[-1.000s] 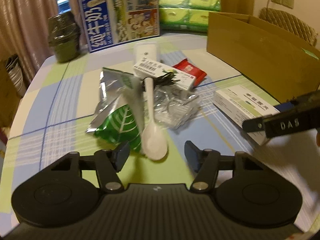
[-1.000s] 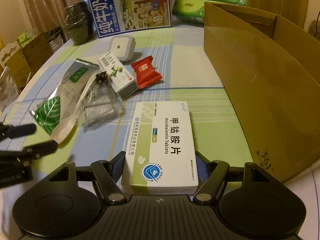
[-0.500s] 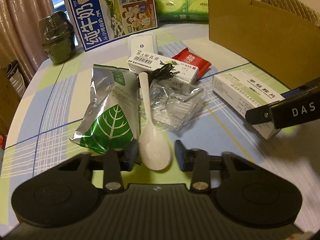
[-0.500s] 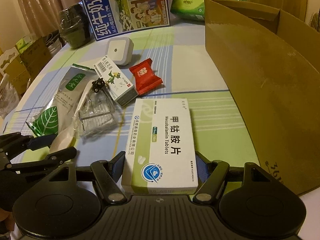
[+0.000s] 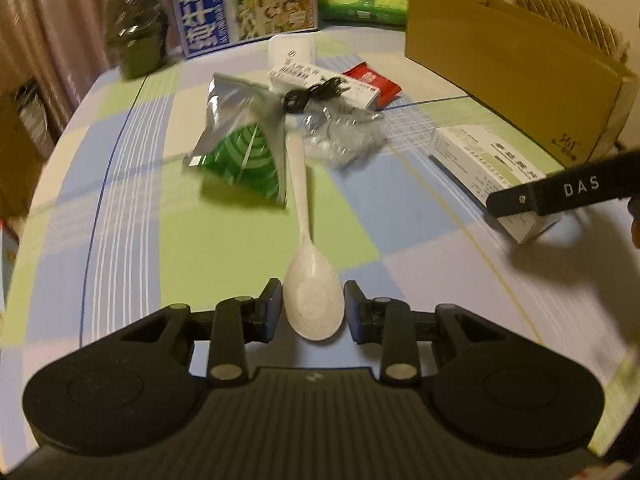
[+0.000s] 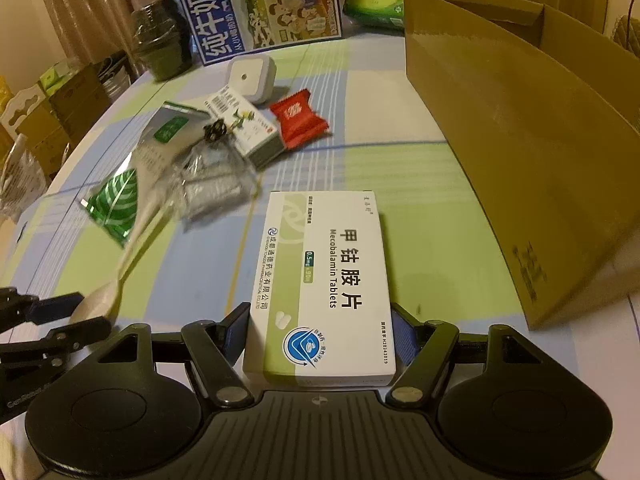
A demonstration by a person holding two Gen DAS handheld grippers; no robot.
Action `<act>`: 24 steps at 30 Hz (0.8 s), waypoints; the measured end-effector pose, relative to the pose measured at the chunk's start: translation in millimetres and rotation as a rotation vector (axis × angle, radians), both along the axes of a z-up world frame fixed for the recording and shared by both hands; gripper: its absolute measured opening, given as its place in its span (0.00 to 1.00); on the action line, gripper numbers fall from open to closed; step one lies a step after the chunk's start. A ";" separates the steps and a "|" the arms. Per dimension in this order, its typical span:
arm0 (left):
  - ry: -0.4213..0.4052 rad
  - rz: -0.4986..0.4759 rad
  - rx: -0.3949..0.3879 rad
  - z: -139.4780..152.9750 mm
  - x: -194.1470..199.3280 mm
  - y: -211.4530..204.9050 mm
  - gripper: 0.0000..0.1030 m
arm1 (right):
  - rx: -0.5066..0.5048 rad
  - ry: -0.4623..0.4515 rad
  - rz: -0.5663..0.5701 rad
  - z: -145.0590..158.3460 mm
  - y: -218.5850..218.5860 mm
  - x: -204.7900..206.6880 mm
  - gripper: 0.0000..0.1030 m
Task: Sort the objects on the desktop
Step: 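Grasp the white plastic spoon by its bowl with the left tool, then carry the spoon with the left tool while the right tool carries the tablet box to the cardboard box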
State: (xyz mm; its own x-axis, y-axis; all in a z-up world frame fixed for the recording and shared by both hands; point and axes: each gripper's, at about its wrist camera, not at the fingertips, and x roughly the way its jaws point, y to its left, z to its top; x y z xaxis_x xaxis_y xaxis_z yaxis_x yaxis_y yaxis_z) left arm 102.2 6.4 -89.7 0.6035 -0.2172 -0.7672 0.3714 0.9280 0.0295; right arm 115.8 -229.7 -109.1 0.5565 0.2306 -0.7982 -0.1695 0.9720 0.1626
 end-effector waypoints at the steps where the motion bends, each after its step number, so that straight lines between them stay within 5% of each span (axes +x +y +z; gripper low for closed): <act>1: 0.000 0.015 -0.009 -1.2 -3.8 3.7 0.28 | -0.003 -0.003 0.002 0.1 0.2 -3.3 0.66; 10: -0.067 0.054 -0.021 -4.8 -13.2 8.0 0.33 | -0.009 -0.023 -0.013 -1.6 1.4 -4.6 0.68; 15: -0.120 0.000 0.039 -6.8 -9.5 -1.0 0.42 | -0.012 -0.029 -0.009 -2.5 1.3 -3.9 0.69; 24: -0.111 -0.118 0.045 -5.6 0.3 7.1 0.40 | -0.012 -0.029 -0.011 -2.8 1.4 -2.9 0.72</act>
State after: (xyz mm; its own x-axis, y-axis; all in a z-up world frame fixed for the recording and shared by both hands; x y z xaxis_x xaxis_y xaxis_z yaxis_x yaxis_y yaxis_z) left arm 102.5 13.5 -95.3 0.6574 -0.2584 -0.7079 0.4696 0.8751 0.1167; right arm 112.9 -228.3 -111.9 0.5817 0.2152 -0.7844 -0.1632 0.9756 0.1466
